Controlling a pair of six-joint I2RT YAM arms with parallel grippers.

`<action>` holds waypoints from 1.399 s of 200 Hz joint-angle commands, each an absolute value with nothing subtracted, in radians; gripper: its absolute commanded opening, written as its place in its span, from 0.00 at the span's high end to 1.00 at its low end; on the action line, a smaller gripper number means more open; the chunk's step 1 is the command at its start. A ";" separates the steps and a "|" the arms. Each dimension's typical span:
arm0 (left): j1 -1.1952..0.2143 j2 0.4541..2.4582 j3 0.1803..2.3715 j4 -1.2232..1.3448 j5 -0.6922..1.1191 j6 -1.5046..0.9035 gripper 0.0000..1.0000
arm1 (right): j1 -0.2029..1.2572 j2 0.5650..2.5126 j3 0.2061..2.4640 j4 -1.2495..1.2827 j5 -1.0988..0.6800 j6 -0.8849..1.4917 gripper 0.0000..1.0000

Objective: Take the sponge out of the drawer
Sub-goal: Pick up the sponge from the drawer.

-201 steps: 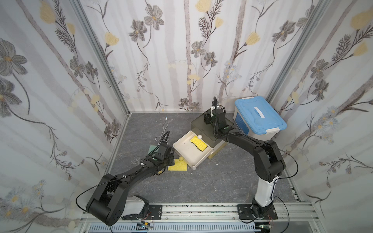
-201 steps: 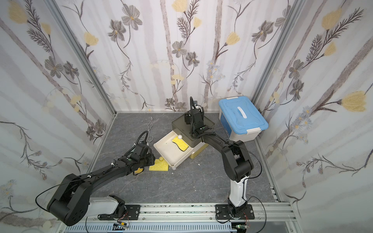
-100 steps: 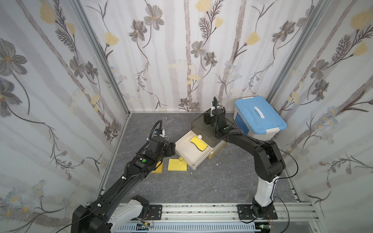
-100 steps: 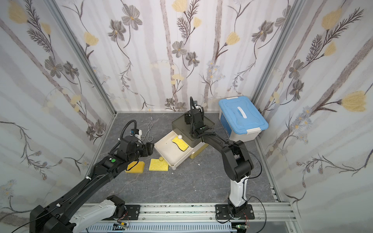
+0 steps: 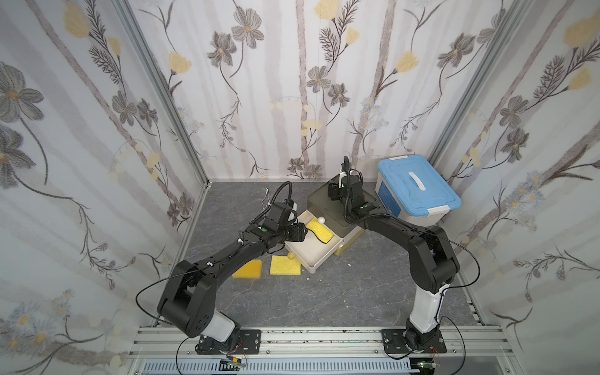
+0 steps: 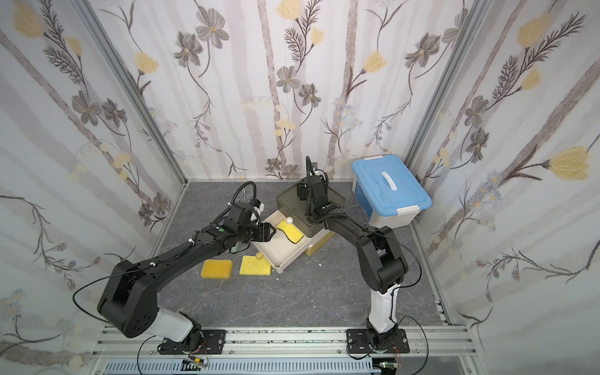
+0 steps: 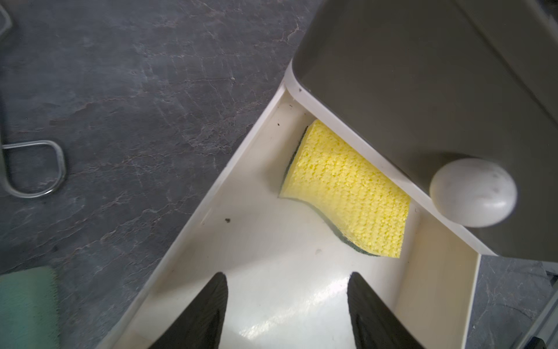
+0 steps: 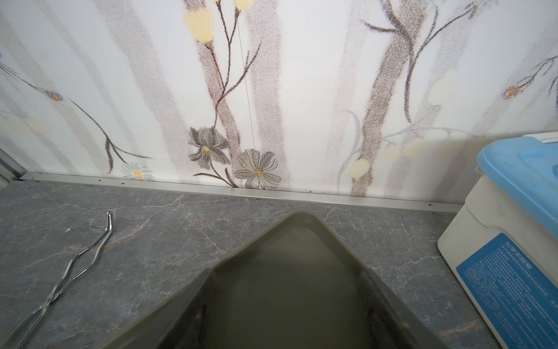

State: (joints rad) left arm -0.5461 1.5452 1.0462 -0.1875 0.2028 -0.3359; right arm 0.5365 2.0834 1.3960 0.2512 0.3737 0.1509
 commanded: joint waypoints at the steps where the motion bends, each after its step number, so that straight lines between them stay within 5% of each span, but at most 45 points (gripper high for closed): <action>1: -0.546 1.620 1.108 -0.114 0.251 -0.300 0.36 | 0.537 2.133 1.355 -0.188 0.236 0.252 0.24; 44: -0.546 1.775 1.232 -0.134 0.283 -0.296 0.49 | 0.535 2.134 1.353 -0.199 0.254 0.249 0.24; 111: -0.546 1.837 1.250 -0.115 0.309 -0.296 0.51 | 0.532 2.140 1.351 -0.204 0.268 0.242 0.24; 205: -0.564 1.833 1.252 -0.107 0.330 -0.287 0.97 | 0.533 2.147 1.352 -0.207 0.269 0.245 0.25; 280: -0.576 1.699 1.237 -0.211 0.213 -0.262 1.00 | 0.533 2.154 1.353 -0.198 0.260 0.248 0.25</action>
State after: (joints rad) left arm -0.5686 1.7451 1.2308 -0.1925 0.2245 -0.3256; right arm 0.5308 2.0907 1.3937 0.2764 0.3695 0.1398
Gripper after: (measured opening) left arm 0.055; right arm 0.752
